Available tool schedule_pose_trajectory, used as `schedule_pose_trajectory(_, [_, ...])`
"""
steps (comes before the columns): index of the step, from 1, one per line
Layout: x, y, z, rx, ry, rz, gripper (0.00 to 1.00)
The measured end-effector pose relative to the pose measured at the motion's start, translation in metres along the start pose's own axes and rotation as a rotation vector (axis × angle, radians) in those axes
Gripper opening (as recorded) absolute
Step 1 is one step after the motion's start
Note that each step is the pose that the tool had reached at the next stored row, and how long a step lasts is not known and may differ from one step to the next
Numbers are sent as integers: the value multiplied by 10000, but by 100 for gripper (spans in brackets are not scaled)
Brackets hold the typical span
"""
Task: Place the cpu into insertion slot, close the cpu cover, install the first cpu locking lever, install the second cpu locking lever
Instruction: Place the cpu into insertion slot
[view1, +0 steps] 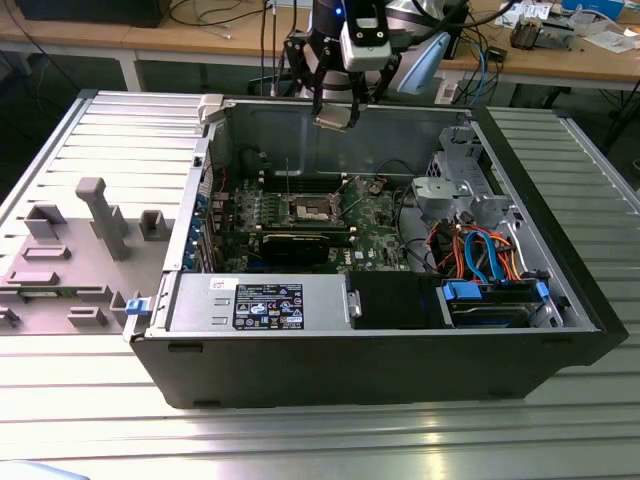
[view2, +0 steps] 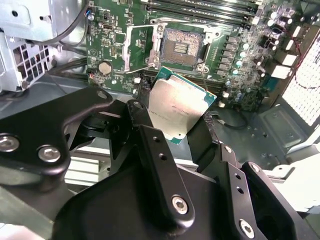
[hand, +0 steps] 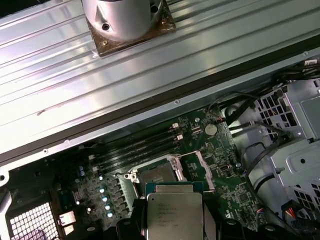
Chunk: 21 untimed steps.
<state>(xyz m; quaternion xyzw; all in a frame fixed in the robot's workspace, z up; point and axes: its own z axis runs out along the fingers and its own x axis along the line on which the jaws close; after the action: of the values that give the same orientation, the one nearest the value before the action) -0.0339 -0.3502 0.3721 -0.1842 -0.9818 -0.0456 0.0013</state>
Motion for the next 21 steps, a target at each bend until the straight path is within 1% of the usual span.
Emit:
schedule_pose_trajectory(2, [0, 0, 0, -1, -7, 71, 55])
schedule_pose_trajectory(8, [0, 0, 0, -1, -8, 83, 55])
schedule_pose_trajectory(12, [0, 0, 1, -6, -31, 343, 55])
schedule_pose_trajectory(14, [0, 0, 1, -13, -59, 651, 55])
schedule_pose_trajectory(15, [0, 0, 2, -14, -66, 739, 55])
schedule_pose_trajectory(21, [0, 0, 1, -14, -69, 764, 55])
